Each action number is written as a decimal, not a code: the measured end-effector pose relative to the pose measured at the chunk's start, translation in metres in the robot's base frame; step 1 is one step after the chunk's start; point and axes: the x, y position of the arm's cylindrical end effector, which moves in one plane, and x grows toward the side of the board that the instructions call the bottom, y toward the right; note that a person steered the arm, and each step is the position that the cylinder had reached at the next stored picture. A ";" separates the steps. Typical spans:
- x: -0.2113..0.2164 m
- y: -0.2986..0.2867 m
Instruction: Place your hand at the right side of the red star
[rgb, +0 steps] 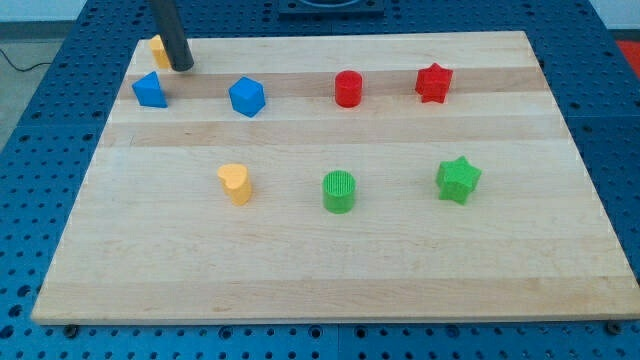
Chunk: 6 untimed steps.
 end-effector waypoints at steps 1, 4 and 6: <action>0.012 0.035; 0.000 0.259; -0.011 0.453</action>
